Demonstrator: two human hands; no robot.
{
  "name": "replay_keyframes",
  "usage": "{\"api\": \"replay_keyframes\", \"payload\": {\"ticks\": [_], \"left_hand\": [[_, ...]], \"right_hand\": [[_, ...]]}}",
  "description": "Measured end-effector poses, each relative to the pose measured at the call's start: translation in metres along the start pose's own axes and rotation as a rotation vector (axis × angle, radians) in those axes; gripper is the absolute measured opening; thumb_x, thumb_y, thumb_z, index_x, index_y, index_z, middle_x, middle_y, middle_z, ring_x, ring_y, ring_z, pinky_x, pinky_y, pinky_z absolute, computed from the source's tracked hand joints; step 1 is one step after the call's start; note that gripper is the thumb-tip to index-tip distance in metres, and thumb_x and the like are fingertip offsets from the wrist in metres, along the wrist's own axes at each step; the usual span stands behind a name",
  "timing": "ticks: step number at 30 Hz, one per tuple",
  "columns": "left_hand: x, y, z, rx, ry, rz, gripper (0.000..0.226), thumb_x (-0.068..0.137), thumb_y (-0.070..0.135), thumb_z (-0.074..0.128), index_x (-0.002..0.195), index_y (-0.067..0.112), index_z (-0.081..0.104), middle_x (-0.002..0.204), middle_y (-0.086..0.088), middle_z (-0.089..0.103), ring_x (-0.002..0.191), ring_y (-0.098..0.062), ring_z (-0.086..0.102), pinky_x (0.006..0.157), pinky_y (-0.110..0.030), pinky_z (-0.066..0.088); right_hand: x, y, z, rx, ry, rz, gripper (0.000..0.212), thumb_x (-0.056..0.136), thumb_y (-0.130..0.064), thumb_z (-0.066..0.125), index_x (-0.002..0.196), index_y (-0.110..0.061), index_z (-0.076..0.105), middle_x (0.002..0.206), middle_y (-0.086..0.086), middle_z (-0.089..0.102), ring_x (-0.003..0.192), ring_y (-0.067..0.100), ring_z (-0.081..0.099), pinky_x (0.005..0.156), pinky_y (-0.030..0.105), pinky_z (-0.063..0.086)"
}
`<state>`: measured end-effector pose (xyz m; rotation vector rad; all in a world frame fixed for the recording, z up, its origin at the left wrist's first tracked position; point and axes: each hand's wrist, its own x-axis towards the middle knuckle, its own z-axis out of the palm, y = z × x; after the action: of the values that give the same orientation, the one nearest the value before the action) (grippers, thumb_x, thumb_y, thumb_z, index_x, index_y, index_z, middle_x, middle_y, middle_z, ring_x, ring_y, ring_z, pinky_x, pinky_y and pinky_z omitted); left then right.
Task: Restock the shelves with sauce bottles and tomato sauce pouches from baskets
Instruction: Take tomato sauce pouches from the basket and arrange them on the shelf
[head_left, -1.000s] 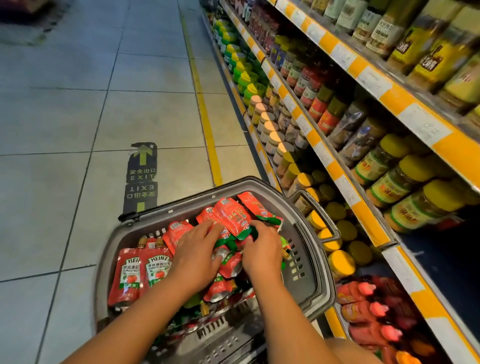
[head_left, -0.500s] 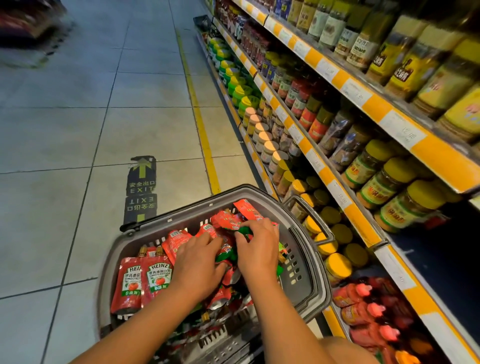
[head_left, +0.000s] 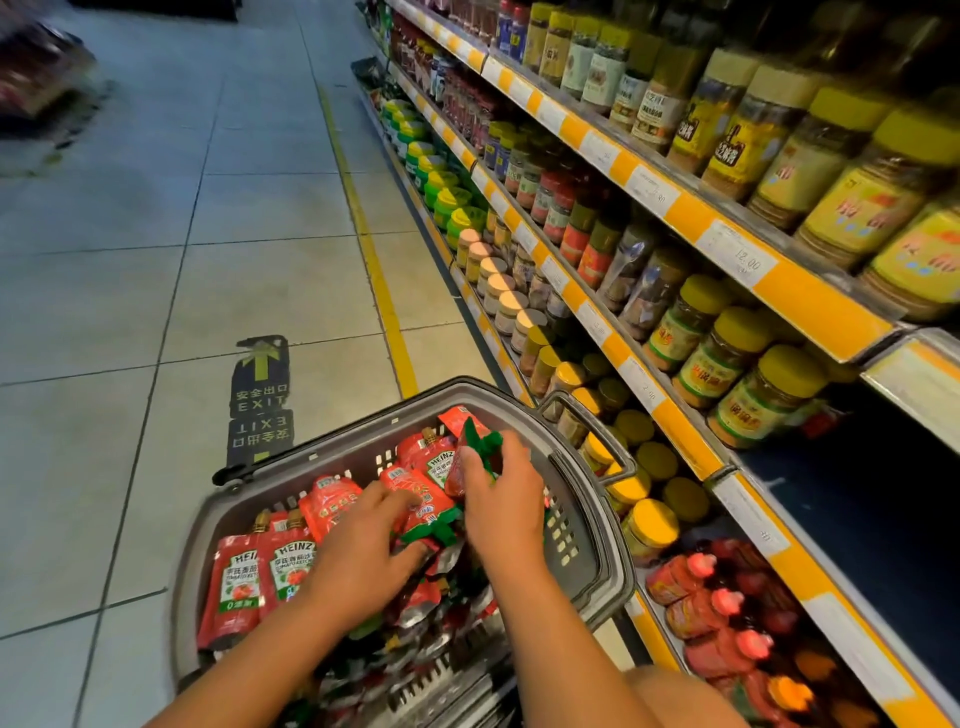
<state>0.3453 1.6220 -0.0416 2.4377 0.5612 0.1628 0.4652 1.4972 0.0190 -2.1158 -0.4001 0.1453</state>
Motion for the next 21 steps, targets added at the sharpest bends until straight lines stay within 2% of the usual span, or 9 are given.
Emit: {"api": "replay_keyframes", "payload": {"ticks": [3,5,6,8,10,11,13,17,21], "left_hand": [[0.002,-0.002,-0.001,-0.020,0.005,-0.009,0.051,0.085,0.048,0.079,0.131,0.041,0.059,0.110,0.023,0.044,0.104,-0.003,0.052,0.086,-0.023,0.046],[0.003,-0.006,-0.003,-0.072,-0.004,0.005,0.048,0.084,0.046,0.081,0.128,0.042,0.062,0.108,0.025,0.046,0.104,0.000,0.052,0.086,-0.020,0.043],[0.003,-0.008,-0.004,-0.093,-0.016,0.007,0.047,0.084,0.046,0.081,0.127,0.044,0.063,0.108,0.025,0.047,0.104,0.002,0.051,0.084,-0.017,0.041],[0.007,-0.011,-0.011,-0.145,-0.058,-0.012,0.045,0.082,0.046,0.083,0.124,0.046,0.066,0.110,0.023,0.051,0.106,0.005,0.051,0.084,-0.014,0.039],[0.012,-0.013,-0.019,-0.177,-0.109,-0.023,0.042,0.081,0.046,0.084,0.120,0.048,0.069,0.112,0.021,0.055,0.108,0.005,0.054,0.087,-0.017,0.042],[0.014,-0.014,-0.023,-0.188,-0.125,-0.015,0.038,0.082,0.045,0.084,0.118,0.048,0.071,0.112,0.021,0.057,0.107,0.005,0.055,0.088,-0.020,0.043],[0.017,-0.017,-0.027,-0.190,-0.107,0.026,0.030,0.085,0.043,0.082,0.114,0.046,0.075,0.112,0.022,0.061,0.106,0.004,0.058,0.091,-0.024,0.046],[0.013,-0.014,-0.021,-0.103,0.075,0.041,0.017,0.092,0.030,0.078,0.107,0.036,0.081,0.108,0.024,0.065,0.101,0.003,0.061,0.084,-0.017,0.043],[0.010,-0.009,-0.009,-0.091,0.193,0.037,0.018,0.083,0.018,0.085,0.091,0.034,0.083,0.100,0.023,0.067,0.095,0.000,0.062,0.079,-0.014,0.040]], "right_hand": [[0.001,0.001,-0.002,0.125,-0.018,0.109,0.030,0.103,-0.040,0.058,0.123,-0.018,0.057,0.112,-0.006,0.066,0.093,0.007,0.064,0.078,0.028,0.048],[0.004,0.004,-0.003,0.193,0.000,0.193,0.047,0.103,-0.039,0.058,0.142,-0.014,0.051,0.129,-0.003,0.062,0.112,0.011,0.064,0.089,0.028,0.050],[0.005,0.006,-0.002,0.207,0.018,0.213,0.049,0.103,-0.039,0.059,0.144,-0.013,0.051,0.133,0.000,0.062,0.117,0.014,0.064,0.092,0.029,0.051],[0.008,0.009,-0.001,0.238,0.051,0.230,0.041,0.102,-0.038,0.060,0.135,-0.013,0.058,0.124,0.004,0.066,0.112,0.019,0.066,0.087,0.029,0.052],[0.010,0.012,0.000,0.277,0.083,0.235,0.028,0.102,-0.036,0.063,0.113,-0.011,0.062,0.105,0.007,0.069,0.094,0.022,0.068,0.071,0.027,0.051],[0.010,0.012,0.000,0.292,0.102,0.232,0.024,0.101,-0.035,0.064,0.101,-0.011,0.061,0.095,0.007,0.068,0.084,0.022,0.066,0.064,0.027,0.048],[0.011,0.014,0.000,0.322,0.144,0.220,0.021,0.100,-0.032,0.065,0.090,-0.015,0.059,0.086,0.006,0.066,0.076,0.022,0.063,0.060,0.029,0.046],[0.013,0.014,-0.001,0.349,0.182,0.213,0.020,0.100,-0.030,0.066,0.086,-0.018,0.058,0.084,0.004,0.065,0.073,0.020,0.061,0.059,0.029,0.042],[0.013,0.016,0.001,0.359,0.175,0.215,0.024,0.100,-0.031,0.066,0.085,-0.015,0.056,0.081,0.006,0.064,0.068,0.019,0.059,0.057,0.030,0.044]]}}
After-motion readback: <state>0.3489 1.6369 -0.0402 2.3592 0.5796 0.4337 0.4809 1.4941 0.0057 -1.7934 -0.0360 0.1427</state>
